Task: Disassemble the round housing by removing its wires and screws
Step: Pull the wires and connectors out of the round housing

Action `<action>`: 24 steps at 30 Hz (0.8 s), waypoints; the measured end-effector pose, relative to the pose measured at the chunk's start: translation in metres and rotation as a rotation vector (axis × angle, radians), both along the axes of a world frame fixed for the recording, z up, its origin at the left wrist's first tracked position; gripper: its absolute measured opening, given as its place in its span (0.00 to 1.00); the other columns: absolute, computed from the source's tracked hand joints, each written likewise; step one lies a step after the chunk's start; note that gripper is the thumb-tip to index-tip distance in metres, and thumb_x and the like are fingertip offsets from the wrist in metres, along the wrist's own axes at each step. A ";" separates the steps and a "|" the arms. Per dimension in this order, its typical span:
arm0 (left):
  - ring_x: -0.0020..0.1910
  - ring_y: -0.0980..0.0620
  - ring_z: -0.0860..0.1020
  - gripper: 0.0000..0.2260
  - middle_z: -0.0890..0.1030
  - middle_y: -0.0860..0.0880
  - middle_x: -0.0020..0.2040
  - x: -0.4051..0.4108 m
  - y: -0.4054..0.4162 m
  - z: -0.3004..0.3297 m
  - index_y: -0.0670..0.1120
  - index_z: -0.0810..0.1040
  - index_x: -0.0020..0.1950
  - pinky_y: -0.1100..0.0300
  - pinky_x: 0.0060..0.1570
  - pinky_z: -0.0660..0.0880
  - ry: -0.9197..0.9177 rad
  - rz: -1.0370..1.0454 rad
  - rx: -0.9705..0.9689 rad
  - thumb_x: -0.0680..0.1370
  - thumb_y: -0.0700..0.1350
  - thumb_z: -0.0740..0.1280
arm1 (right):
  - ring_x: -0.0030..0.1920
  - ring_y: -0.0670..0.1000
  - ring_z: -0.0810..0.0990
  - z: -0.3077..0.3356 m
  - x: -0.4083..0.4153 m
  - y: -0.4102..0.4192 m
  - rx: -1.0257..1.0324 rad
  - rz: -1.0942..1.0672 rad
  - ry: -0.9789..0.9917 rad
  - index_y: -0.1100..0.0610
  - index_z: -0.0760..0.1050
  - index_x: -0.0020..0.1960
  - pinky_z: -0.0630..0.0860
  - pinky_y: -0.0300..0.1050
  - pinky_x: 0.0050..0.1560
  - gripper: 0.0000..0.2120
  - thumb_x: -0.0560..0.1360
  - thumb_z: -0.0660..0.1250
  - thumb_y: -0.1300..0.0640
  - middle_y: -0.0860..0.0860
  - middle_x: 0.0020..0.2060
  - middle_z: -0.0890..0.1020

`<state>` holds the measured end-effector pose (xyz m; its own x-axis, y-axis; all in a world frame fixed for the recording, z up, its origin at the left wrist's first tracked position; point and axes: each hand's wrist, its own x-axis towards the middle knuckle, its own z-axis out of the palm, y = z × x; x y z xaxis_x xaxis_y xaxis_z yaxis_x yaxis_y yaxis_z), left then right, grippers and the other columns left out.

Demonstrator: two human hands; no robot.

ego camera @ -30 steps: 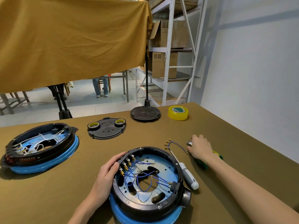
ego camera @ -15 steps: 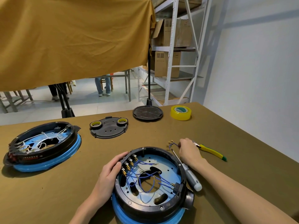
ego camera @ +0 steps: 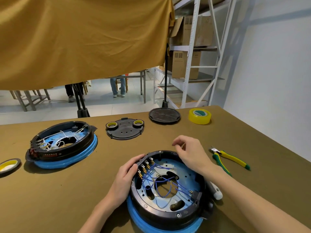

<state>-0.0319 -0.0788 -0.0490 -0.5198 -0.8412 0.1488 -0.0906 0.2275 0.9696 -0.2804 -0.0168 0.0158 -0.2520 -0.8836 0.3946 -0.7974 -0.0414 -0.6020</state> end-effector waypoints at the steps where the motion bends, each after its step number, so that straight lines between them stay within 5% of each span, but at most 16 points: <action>1: 0.62 0.56 0.82 0.21 0.84 0.59 0.62 0.000 0.000 0.000 0.55 0.77 0.71 0.55 0.61 0.77 -0.002 -0.001 0.000 0.81 0.55 0.58 | 0.40 0.41 0.80 0.003 0.011 0.001 0.067 0.067 0.017 0.52 0.83 0.49 0.78 0.38 0.43 0.07 0.78 0.66 0.60 0.43 0.40 0.83; 8: 0.62 0.58 0.81 0.17 0.83 0.61 0.61 0.001 0.002 0.000 0.53 0.76 0.72 0.67 0.54 0.78 -0.019 0.015 -0.024 0.85 0.51 0.58 | 0.40 0.54 0.83 -0.006 0.054 -0.008 0.360 0.167 0.128 0.57 0.83 0.49 0.80 0.51 0.42 0.11 0.80 0.66 0.51 0.52 0.38 0.85; 16: 0.60 0.57 0.82 0.18 0.83 0.61 0.60 0.004 0.003 0.002 0.54 0.75 0.72 0.66 0.53 0.78 -0.041 0.016 -0.051 0.83 0.53 0.57 | 0.33 0.47 0.81 -0.014 0.057 -0.022 0.427 0.134 -0.123 0.54 0.83 0.41 0.77 0.45 0.38 0.10 0.77 0.71 0.50 0.52 0.35 0.86; 24: 0.64 0.57 0.80 0.20 0.82 0.57 0.65 0.005 0.003 0.002 0.57 0.75 0.72 0.49 0.65 0.76 -0.069 0.025 -0.062 0.82 0.55 0.56 | 0.21 0.44 0.70 -0.012 0.063 -0.034 0.556 0.041 -0.330 0.61 0.86 0.44 0.70 0.41 0.33 0.10 0.78 0.72 0.55 0.48 0.22 0.77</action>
